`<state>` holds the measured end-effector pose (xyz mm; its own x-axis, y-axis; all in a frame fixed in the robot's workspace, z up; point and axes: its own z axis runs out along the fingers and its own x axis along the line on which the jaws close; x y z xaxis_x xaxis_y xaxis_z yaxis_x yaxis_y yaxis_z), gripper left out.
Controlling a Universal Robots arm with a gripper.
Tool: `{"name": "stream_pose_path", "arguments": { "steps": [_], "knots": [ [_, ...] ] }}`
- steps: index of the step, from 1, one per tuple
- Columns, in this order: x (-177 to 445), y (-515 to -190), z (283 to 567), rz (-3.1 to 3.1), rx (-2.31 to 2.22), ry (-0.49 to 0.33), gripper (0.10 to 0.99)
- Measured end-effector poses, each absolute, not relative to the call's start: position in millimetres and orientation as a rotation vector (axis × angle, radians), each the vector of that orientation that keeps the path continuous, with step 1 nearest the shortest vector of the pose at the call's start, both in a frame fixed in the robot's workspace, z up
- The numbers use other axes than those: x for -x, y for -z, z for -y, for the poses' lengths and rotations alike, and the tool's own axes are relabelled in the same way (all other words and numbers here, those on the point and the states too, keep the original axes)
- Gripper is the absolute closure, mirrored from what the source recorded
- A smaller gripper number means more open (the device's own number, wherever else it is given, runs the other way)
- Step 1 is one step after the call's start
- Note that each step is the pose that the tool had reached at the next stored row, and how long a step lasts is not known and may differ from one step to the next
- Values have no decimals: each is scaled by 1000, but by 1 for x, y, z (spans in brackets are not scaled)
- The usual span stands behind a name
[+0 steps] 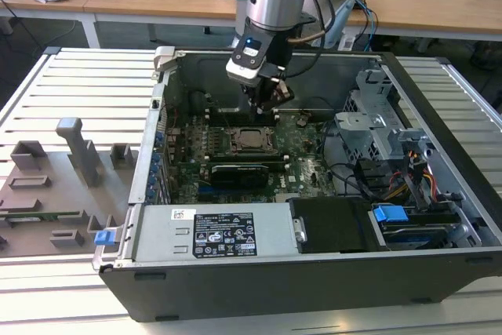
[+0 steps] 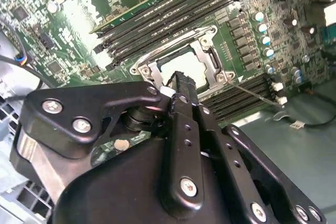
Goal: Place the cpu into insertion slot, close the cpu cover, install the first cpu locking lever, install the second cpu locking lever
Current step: 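Install the first cpu locking lever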
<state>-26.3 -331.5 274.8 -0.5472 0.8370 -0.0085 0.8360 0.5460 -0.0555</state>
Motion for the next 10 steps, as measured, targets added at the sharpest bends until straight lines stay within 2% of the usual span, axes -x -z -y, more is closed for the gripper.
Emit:
{"name": "stream_pose_path", "arguments": {
  "steps": [10],
  "knots": [
    [26, -275, 331, 2882, 1214, -85, 980]
  ]
}}
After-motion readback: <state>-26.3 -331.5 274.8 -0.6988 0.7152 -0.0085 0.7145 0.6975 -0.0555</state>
